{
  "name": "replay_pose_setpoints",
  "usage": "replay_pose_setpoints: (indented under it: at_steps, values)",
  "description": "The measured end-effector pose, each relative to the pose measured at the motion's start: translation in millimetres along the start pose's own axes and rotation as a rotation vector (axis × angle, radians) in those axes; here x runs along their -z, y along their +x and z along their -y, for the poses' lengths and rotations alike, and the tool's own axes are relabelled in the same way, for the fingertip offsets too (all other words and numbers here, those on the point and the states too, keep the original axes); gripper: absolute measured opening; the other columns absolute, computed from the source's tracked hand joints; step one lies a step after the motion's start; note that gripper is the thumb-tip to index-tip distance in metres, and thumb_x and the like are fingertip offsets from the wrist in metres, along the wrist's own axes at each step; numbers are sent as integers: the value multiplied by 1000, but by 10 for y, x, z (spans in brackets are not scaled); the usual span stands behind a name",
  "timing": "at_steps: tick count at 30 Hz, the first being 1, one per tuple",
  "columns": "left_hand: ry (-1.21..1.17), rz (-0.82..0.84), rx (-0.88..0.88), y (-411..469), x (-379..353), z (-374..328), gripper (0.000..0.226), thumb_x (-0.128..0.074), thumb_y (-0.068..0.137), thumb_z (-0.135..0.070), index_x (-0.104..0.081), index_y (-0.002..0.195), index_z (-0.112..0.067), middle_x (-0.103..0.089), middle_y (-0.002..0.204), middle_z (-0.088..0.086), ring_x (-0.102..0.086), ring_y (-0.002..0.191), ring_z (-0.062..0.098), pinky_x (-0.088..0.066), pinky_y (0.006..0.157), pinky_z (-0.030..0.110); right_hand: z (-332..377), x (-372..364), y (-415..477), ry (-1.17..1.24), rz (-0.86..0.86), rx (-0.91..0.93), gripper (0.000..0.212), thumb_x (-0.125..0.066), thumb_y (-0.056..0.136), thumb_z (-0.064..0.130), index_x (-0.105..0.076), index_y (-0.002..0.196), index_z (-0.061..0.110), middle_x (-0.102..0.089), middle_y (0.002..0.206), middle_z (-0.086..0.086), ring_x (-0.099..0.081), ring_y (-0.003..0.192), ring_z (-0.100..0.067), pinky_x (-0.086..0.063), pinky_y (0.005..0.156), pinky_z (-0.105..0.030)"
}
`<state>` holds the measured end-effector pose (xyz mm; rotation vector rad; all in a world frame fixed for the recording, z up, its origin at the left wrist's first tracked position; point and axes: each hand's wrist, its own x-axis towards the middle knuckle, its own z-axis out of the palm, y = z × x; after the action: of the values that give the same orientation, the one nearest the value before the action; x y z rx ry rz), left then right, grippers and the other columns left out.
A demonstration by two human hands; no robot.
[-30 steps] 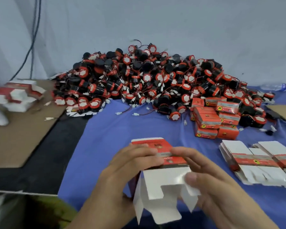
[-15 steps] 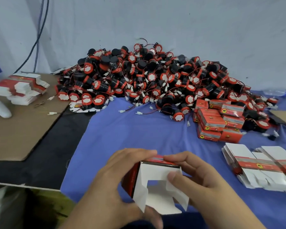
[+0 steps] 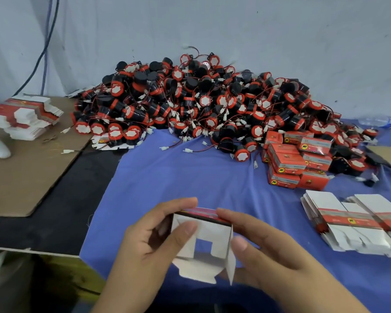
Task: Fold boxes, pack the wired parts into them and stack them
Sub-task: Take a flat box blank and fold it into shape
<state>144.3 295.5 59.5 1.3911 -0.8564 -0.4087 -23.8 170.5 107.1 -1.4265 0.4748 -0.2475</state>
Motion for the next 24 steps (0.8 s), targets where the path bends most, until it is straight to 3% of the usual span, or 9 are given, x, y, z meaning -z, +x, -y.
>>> replay_pose_setpoints:
  at_steps: [2,4,8,11,14,18,20,24]
  values:
    - [-90,1,17,-8,32,-4,36,-75,77,-38,-74,113,-34,-75,99,4,-70,91,20,-54,78,17,-19,74,-27,85,96,10,43,-71,90,29,-63,130,44,-64,134,17,-63,123,-12,-55,96,-27]
    - [-134,37,-9,-24,26,-24,32,-76,80,-34,-74,112,-32,-75,109,-1,-71,95,9,-54,79,13,-90,90,20,-50,57,89,47,-72,90,20,-63,129,45,-62,137,19,-57,129,-6,-55,96,-29]
    - [-164,-36,-112,-78,-30,-15,30,-77,79,-32,-75,109,-29,-74,114,3,-70,108,18,-55,86,21,-212,-30,81,-140,-109,245,49,-74,85,14,-66,119,49,-67,129,18,-60,124,-4,-59,84,-26]
    - [-114,-84,-251,-87,-75,-35,25,-76,80,-28,-76,105,-31,-73,115,-1,-64,119,17,-52,95,23,-295,-84,74,-149,-159,296,57,-68,89,-5,-68,119,43,-70,125,12,-64,120,-8,-59,84,-25]
    - [-7,-95,-401,-79,-128,-73,22,-72,84,-22,-74,102,-32,-73,106,-7,-63,117,20,-50,96,22,-300,-106,92,-116,-195,301,52,-66,88,-10,-70,118,32,-73,120,7,-69,112,-13,-60,79,-28]
    - [49,-66,-487,-78,-183,-139,18,-71,88,-25,-71,103,-34,-72,106,-9,-63,115,26,-48,98,26,-296,-139,124,-80,-282,361,42,-64,88,-12,-69,113,21,-76,110,-1,-75,96,-21,-59,71,-25]
    - [137,-68,-539,-93,-241,-139,20,-70,88,-20,-70,102,-34,-70,106,-11,-63,113,28,-47,98,26,-288,-152,136,-73,-307,405,44,-62,89,-11,-66,112,26,-76,109,-3,-75,92,-23,-58,69,-25]
    - [-65,-243,-337,-148,-348,-80,20,-74,85,-16,-73,93,-34,-72,104,-6,-66,113,19,-55,91,27,-296,-152,122,-267,-316,470,25,-66,87,22,-53,98,39,-76,106,10,-74,96,-11,-55,67,-18]
